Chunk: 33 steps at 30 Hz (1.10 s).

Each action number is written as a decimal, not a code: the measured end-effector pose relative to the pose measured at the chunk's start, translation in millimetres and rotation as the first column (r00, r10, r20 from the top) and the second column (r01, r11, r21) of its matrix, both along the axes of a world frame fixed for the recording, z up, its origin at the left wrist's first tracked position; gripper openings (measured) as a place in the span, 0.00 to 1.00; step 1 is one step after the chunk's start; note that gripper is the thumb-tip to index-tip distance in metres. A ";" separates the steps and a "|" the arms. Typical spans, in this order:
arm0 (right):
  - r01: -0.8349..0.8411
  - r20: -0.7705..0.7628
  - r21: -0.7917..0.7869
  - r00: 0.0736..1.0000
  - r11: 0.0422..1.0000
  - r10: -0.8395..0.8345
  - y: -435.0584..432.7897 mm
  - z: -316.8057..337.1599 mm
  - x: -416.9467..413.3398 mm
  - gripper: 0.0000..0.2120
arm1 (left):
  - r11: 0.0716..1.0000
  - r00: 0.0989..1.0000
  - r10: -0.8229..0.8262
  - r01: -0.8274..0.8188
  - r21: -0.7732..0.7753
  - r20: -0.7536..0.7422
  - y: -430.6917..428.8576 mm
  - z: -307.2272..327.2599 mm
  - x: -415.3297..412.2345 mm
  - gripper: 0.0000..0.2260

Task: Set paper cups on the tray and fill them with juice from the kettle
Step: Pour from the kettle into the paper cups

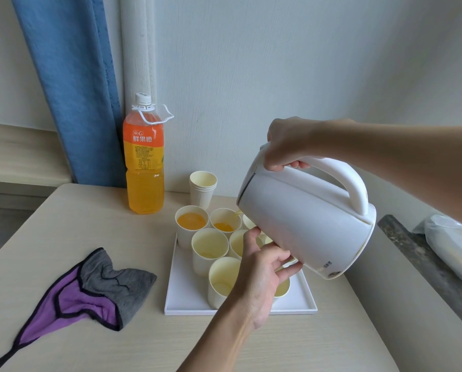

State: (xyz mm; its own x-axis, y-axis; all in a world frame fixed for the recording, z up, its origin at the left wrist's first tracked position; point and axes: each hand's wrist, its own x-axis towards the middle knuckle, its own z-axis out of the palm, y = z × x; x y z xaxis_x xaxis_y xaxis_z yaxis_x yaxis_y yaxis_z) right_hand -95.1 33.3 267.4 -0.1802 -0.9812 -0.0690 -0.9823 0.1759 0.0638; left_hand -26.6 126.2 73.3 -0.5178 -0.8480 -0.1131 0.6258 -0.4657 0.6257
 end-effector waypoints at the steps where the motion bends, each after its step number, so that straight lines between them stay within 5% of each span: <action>1: -0.001 -0.002 -0.003 1.000 1.000 0.001 -0.2 0.2 0.4 0.04 | 1.000 1.000 -0.001 0.001 0.002 -0.003 0.0 0.1 0.1 0.29; 8: -0.014 -0.006 -0.010 1.000 1.000 0.014 -4.0 -3.8 2.5 0.04 | 1.000 1.000 0.006 -0.006 0.006 0.029 0.0 -0.1 0.8 0.23; 33: -0.093 -0.117 -0.049 0.989 0.994 0.087 -12.6 -7.9 12.5 0.04 | 0.999 0.999 0.021 -0.020 0.042 -0.029 -2.6 -0.3 -0.2 0.24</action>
